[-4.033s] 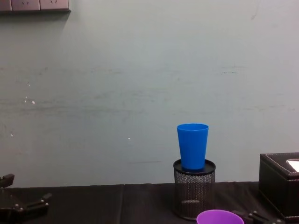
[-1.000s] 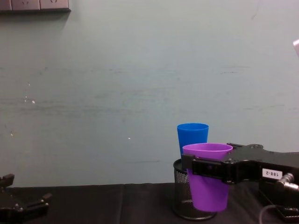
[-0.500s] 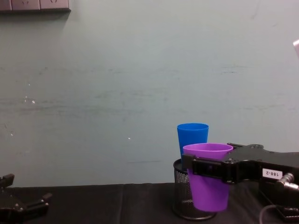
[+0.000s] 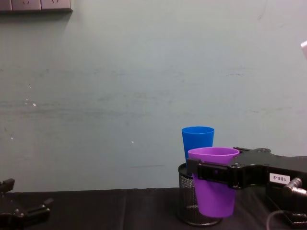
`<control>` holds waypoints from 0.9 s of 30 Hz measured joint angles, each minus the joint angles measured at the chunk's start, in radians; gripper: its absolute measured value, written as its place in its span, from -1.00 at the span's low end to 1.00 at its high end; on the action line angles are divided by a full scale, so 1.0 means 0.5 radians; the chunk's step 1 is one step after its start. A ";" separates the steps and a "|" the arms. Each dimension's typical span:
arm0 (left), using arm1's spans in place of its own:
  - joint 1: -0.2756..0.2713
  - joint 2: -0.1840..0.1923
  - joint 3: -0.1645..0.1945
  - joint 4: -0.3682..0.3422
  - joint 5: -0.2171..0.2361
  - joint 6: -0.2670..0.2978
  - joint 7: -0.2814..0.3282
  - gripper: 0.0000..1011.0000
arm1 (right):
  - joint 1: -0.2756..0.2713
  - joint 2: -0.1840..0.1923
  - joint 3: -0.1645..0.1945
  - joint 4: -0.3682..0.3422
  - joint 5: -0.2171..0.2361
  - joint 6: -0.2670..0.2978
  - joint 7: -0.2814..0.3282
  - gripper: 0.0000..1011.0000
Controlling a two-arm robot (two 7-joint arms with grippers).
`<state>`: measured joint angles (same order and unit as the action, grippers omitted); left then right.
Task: Pick up one cup with a gripper and tap it against the other cup.
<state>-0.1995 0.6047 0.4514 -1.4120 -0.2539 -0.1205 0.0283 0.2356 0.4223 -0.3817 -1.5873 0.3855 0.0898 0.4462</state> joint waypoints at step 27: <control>0.000 0.000 0.000 0.000 0.000 0.000 0.000 0.98 | 0.000 0.000 0.000 0.000 0.000 0.000 0.000 0.45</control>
<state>-0.1995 0.6047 0.4514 -1.4120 -0.2539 -0.1205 0.0283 0.2356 0.4223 -0.3817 -1.5874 0.3855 0.0898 0.4462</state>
